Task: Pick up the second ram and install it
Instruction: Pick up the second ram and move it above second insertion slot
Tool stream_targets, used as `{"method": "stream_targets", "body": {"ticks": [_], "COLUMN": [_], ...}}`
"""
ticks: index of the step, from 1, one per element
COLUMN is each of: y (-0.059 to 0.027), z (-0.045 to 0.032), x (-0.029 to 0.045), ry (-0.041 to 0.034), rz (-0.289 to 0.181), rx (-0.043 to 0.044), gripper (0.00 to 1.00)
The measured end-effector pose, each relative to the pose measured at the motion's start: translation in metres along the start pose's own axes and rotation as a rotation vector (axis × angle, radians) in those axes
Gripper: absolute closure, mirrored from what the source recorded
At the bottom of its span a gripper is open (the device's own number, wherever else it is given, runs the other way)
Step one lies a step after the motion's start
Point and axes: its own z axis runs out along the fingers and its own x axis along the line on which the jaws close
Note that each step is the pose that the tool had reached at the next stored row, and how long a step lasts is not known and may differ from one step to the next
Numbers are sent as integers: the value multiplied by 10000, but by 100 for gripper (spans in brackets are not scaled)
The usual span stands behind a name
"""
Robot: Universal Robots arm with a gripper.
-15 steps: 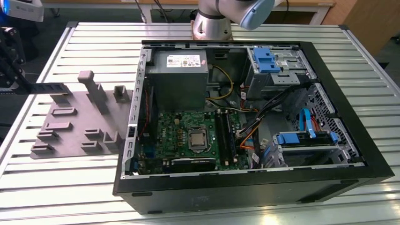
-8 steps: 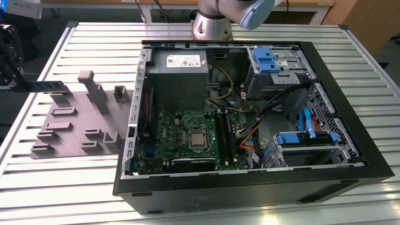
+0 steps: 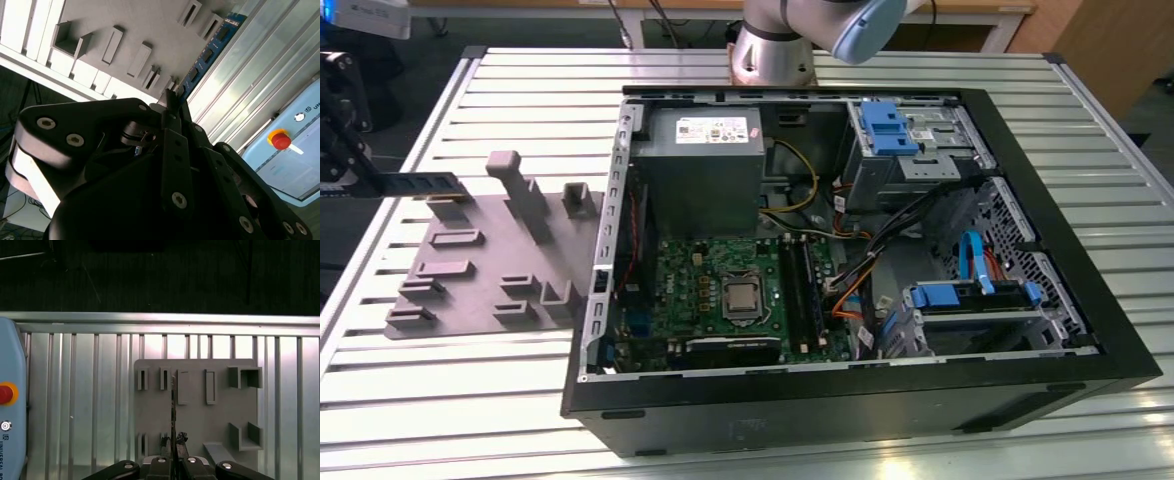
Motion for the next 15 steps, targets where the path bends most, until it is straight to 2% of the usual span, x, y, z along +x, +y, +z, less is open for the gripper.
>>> {"method": "stream_targets", "body": {"ticks": [8,15], "y": [-79,-89], "z": [-1,-44], "x": [-1,-1], "ry": [-1,-1], "rz": [1,0], "rx": [0,-1], "gripper": [86,86]}}
